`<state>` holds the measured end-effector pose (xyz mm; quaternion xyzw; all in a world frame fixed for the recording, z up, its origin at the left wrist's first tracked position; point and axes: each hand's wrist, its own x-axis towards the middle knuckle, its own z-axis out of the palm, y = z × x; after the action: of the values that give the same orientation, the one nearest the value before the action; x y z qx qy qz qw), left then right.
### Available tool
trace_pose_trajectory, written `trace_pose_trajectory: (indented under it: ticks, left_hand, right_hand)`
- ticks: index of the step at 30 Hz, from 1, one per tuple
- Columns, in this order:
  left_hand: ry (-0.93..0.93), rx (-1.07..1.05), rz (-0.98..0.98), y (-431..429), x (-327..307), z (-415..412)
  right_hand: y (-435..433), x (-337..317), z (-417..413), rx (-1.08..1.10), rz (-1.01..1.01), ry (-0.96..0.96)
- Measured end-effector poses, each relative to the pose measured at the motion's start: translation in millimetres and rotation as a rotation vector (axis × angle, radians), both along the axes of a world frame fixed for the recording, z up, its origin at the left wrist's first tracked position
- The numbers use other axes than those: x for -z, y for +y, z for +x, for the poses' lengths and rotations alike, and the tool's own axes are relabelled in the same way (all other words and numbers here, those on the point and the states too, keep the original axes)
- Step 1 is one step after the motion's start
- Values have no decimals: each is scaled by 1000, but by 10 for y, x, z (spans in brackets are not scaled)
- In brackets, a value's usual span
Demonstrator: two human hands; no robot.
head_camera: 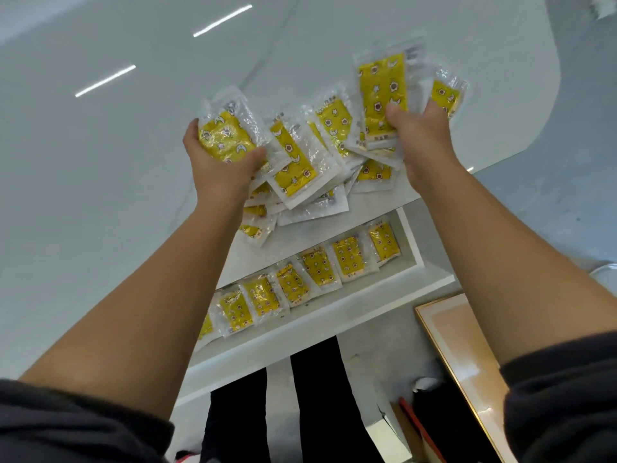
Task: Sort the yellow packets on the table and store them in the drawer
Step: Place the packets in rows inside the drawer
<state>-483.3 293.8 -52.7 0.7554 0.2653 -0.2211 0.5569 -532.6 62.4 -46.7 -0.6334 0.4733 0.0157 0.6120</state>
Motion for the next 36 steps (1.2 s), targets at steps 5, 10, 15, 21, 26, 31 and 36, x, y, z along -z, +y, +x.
trace_pose_trajectory:
  ticks: [5, 10, 15, 21, 26, 31, 36]
  left_hand:
    - [13, 70, -121, 195, -42, -98]
    - [25, 126, -244, 517, -94, -294]
    - [38, 247, -239, 1098, -166, -695]
    - [285, 347, -97, 2080, -20, -1397]
    - [494, 300, -32, 2617, 322, -1865]
    - [554, 379, 263, 2839, 926, -2022]
    - [436, 697, 452, 2835, 1433, -1936]
  right_hand:
    - [174, -111, -63, 97, 159, -105]
    - [709, -215, -388, 4, 760, -55]
    - [1516, -106, -899, -45, 688, -12]
    - [2310, 216, -1687, -80, 667, 155]
    - [2600, 530, -2045, -23, 540, 291]
    - [2631, 938, -2041, -40, 354, 372]
    - [2764, 1432, -1955, -118, 299, 399]
